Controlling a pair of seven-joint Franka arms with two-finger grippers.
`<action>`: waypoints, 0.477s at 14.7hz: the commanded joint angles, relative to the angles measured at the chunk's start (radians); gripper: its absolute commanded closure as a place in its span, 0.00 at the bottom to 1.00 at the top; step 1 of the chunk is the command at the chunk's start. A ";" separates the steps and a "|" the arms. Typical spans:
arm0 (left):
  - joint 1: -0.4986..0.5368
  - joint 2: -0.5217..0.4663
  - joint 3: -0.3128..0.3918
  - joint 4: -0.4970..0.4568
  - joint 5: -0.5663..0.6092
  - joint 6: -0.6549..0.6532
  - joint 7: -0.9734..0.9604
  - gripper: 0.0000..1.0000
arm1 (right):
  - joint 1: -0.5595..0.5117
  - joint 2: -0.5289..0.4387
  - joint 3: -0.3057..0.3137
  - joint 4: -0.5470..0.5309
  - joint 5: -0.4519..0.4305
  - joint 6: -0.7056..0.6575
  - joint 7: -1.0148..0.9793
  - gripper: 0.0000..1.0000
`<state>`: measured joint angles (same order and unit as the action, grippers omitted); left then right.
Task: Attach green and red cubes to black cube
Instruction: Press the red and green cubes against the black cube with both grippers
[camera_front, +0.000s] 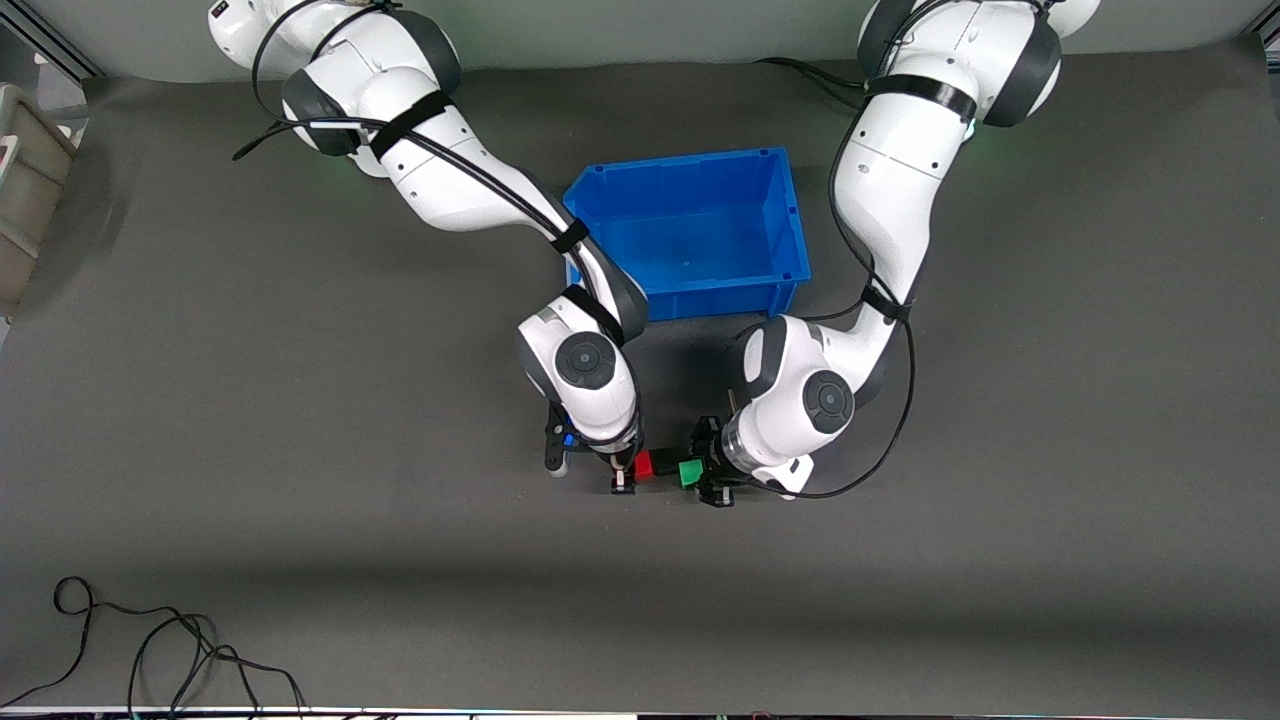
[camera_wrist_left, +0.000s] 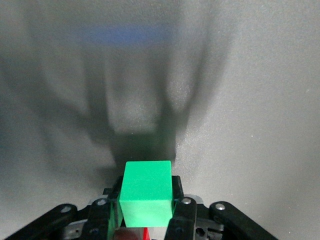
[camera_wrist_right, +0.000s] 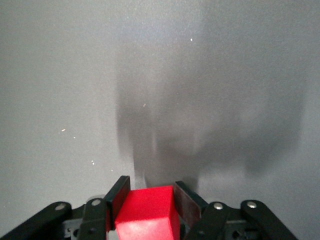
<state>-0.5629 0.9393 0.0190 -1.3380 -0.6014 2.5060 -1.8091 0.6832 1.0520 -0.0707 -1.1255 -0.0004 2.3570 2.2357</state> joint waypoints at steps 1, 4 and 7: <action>-0.012 -0.002 0.009 0.007 0.014 0.008 -0.030 1.00 | 0.012 0.019 -0.003 0.032 -0.038 -0.004 0.039 1.00; -0.012 -0.002 0.009 0.007 0.015 0.008 -0.030 1.00 | 0.013 0.026 -0.001 0.032 -0.049 -0.004 0.041 1.00; -0.012 -0.002 0.009 0.007 0.015 0.008 -0.029 1.00 | 0.018 0.039 -0.001 0.033 -0.061 -0.004 0.041 1.00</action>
<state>-0.5632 0.9393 0.0190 -1.3370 -0.6007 2.5069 -1.8090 0.6914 1.0640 -0.0703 -1.1256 -0.0183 2.3568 2.2357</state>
